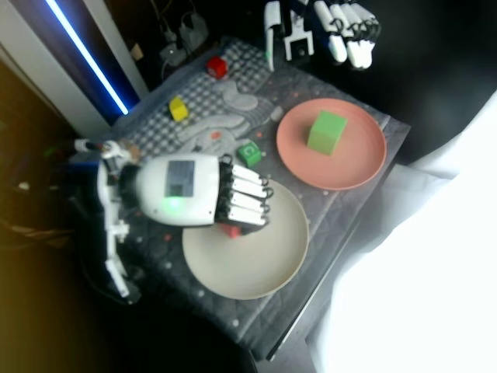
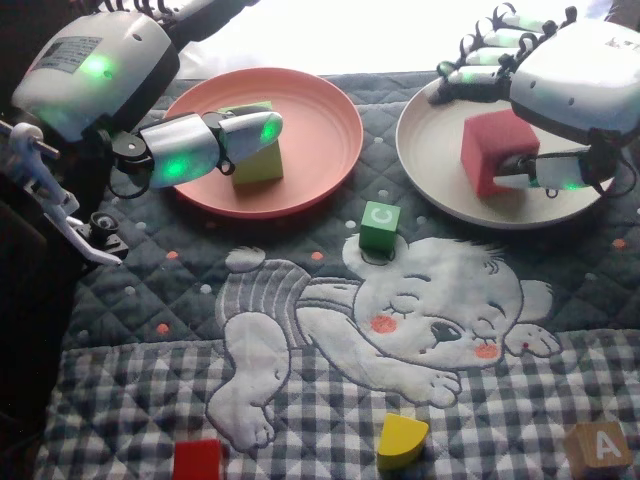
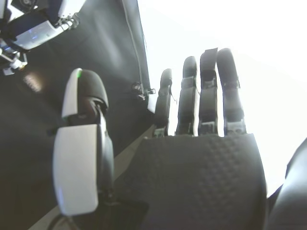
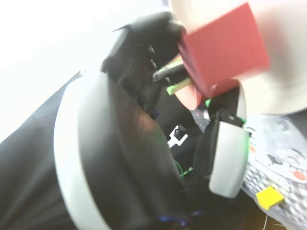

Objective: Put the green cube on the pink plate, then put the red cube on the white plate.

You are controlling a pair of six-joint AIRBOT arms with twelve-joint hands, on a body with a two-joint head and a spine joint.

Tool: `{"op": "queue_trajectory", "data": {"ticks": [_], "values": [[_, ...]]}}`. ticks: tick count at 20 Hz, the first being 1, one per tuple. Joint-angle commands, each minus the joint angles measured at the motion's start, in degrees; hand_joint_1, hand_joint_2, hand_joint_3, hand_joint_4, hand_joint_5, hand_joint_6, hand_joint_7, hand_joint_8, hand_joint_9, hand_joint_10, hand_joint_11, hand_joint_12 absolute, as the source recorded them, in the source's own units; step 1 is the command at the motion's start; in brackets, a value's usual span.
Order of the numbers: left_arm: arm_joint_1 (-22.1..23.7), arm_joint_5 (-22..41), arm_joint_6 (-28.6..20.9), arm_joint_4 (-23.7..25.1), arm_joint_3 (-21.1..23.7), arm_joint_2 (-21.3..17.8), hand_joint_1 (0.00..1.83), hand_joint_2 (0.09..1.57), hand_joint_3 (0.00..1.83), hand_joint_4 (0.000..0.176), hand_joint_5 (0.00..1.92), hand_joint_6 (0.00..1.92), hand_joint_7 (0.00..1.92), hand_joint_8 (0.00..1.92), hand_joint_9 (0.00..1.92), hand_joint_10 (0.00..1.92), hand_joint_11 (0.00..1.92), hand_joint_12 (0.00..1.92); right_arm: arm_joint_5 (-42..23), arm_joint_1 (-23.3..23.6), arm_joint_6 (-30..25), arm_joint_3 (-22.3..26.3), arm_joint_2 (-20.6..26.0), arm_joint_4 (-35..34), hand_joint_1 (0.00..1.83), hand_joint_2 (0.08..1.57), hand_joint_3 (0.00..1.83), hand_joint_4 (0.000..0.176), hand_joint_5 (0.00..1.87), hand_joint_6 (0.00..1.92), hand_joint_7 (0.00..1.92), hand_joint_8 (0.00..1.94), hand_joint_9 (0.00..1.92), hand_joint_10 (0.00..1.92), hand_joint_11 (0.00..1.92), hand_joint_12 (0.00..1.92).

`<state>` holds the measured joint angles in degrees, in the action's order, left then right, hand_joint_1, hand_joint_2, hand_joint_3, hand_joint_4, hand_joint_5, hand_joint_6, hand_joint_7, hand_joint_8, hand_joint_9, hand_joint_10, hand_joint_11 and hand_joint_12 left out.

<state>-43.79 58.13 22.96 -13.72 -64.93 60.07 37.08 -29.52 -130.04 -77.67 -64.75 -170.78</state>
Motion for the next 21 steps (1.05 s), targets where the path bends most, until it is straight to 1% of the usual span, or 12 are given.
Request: {"op": "queue_trajectory", "data": {"ticks": [1,4,7,9,11,12,14,15,16,17,18,21], "values": [[0.61,7.45,-0.17,0.55,0.07,-0.33,0.48,1.14,0.0,0.114,0.25,0.0,0.29,0.0,0.16,0.4,0.0,1.44,6.23,1.02,0.1,0.25,0.51,-1.61,0.93,0.92,0.0,0.0,0.08,0.03,0.02,0.01,0.0,0.01,0.0,0.05],[0.32,8.25,-0.17,0.55,0.29,-0.47,0.47,1.13,0.0,0.113,0.25,0.0,0.28,0.0,0.16,0.36,0.0,1.33,7.5,1.06,0.11,1.94,2.14,-1.61,0.87,0.94,0.0,0.0,0.07,0.02,0.01,0.01,0.0,0.0,0.0,0.0],[-0.7,11.26,-0.17,0.26,1.47,-1.79,0.48,1.12,0.0,0.092,0.27,0.0,0.32,0.01,0.2,0.33,0.0,1.24,14.49,0.18,0.13,6.42,5.94,-1.61,0.82,0.94,0.0,0.0,0.12,0.04,0.04,0.02,0.0,0.0,0.02,0.01],[-1.62,14.6,-0.17,-0.1,2.47,-2.9,0.56,1.14,0.0,0.045,0.3,0.01,0.35,0.01,0.24,0.3,0.0,1.37,21.25,-1.21,0.15,9.85,8.75,-1.61,0.72,0.96,0.0,0.0,0.18,0.03,0.1,0.0,0.04,0.0,0.0,0.2],[-2.25,17.42,-0.17,-0.19,3.3,-3.88,0.43,1.14,0.0,0.033,0.31,0.0,0.47,0.01,0.42,0.21,0.02,1.36,26.96,-2.8,0.15,12.33,10.59,-1.61,0.63,1.0,0.01,0.0,0.22,0.03,0.14,0.01,0.09,0.02,0.0,0.47],[-2.88,20.21,-0.17,-0.19,4.02,-4.71,0.37,1.17,0.0,0.009,0.3,0.0,0.5,0.01,0.48,0.18,0.07,1.35,31.44,-4.22,0.17,14.04,11.64,-1.61,0.69,1.04,0.03,0.0,0.21,0.02,0.12,0.0,0.07,0.01,0.0,0.4],[-4.26,25.58,-0.17,-0.17,5.55,-6.21,0.36,1.13,0.0,0.038,0.28,0.0,0.54,0.01,0.58,0.1,0.2,1.3,40.93,-7.72,0.32,17.42,13.48,-1.6,0.75,1.09,0.01,0.0,0.26,0.01,0.18,0.0,0.15,0.01,0.0,0.8],[-4.6,26.98,-0.17,0.12,6.09,-6.59,0.34,1.16,0.0,0.034,0.27,0.0,0.53,0.0,0.59,0.06,0.22,1.29,44.0,-8.97,1.33,18.66,14.11,-1.6,0.72,1.11,0.01,0.0,0.2,0.01,0.18,0.0,0.14,0.01,0.0,0.73],[-5.0,29.04,-0.17,0.97,6.91,-7.02,0.37,1.19,0.0,0.012,0.26,0.0,0.52,0.0,0.6,0.05,0.24,1.29,48.8,-10.91,4.34,21.12,15.36,-1.6,0.7,1.14,0.01,0.0,0.25,0.03,0.21,0.01,0.16,0.01,0.0,0.63],[-5.29,30.46,-0.17,1.55,7.46,-7.25,0.34,1.19,0.0,0.044,0.32,0.01,0.52,0.0,0.6,0.03,0.25,1.18,51.95,-12.19,5.95,22.45,15.95,-1.6,0.49,1.24,0.03,0.0,0.22,0.02,0.16,0.01,0.1,0.01,0.0,0.34],[-5.54,31.59,-0.17,1.94,7.78,-7.33,0.3,1.22,0.0,0.0,0.27,0.0,0.45,0.0,0.59,0.02,0.27,1.06,54.08,-13.21,6.47,23.05,16.12,-1.61,0.39,1.21,0.01,0.0,0.14,0.0,0.16,0.0,0.15,0.01,0.0,0.43],[-5.87,35.76,-0.17,2.74,8.43,-7.49,0.33,1.22,0.0,0.0,0.01,0.0,0.21,0.0,0.44,0.0,0.3,0.66,60.27,-15.36,7.72,24.1,15.9,-1.62,0.29,1.3,0.02,0.0,0.0,0.0,0.1,0.01,0.14,0.01,0.0,0.33]]}}
